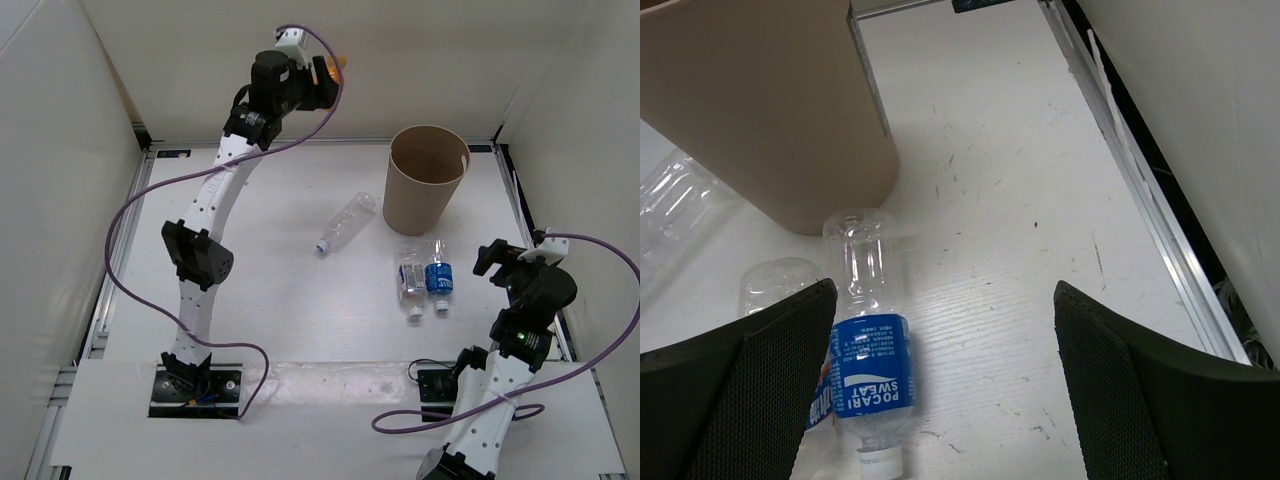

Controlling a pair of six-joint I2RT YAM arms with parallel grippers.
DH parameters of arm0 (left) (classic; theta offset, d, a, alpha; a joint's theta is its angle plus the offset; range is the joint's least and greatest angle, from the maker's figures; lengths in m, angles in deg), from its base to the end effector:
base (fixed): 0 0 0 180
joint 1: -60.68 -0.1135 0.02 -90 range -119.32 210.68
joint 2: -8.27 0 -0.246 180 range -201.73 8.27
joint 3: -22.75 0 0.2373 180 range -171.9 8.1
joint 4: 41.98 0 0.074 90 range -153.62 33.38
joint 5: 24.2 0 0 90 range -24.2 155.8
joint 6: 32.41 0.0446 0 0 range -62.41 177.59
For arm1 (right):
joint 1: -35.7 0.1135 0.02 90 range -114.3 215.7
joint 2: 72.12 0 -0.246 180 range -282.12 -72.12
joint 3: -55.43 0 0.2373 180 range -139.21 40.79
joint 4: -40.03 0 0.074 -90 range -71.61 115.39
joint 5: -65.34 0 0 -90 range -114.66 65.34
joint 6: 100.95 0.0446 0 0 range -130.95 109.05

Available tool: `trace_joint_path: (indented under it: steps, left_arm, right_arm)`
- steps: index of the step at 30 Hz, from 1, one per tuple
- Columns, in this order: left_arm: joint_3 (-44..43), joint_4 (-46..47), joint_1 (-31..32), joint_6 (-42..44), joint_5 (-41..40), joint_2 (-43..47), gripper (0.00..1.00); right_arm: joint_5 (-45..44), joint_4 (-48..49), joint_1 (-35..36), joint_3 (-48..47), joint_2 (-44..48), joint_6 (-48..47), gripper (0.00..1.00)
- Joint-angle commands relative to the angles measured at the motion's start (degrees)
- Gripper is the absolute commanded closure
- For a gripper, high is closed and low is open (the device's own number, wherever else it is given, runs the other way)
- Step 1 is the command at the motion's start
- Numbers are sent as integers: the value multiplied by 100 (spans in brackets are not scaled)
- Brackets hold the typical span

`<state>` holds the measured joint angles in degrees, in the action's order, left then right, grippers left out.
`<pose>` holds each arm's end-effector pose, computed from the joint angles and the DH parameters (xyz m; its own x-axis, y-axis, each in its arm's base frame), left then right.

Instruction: Put the plastic bottles in the bin

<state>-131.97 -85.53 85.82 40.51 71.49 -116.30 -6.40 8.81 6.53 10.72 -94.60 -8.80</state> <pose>0.4326 -0.2079 0.4078 -0.3503 -0.1584 -0.9231 0.4259 0.8508 -0.3077 0.1179 -0.0498 0.2792 -0.1291 0.1129 -0.9852 0.1976 0.9765 0.0860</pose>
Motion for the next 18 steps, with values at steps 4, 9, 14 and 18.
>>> trace_joint_path:
  steps: [4,9,14,18]
  left_arm:
    - [-1305,753,614,-867,723,-313,55]
    - [-1189,975,1263,-1008,599,-400,57]
    - [-1356,738,1792,-946,538,-787,54]
    - [-1339,632,1897,-1016,415,-911,53]
  right_arm:
    - [169,278,69,71,16,154,10]
    - [82,234,104,62,42,75,10]
    - [20,155,297,36,77,101,10]
    - [-103,137,456,18,86,101,10]
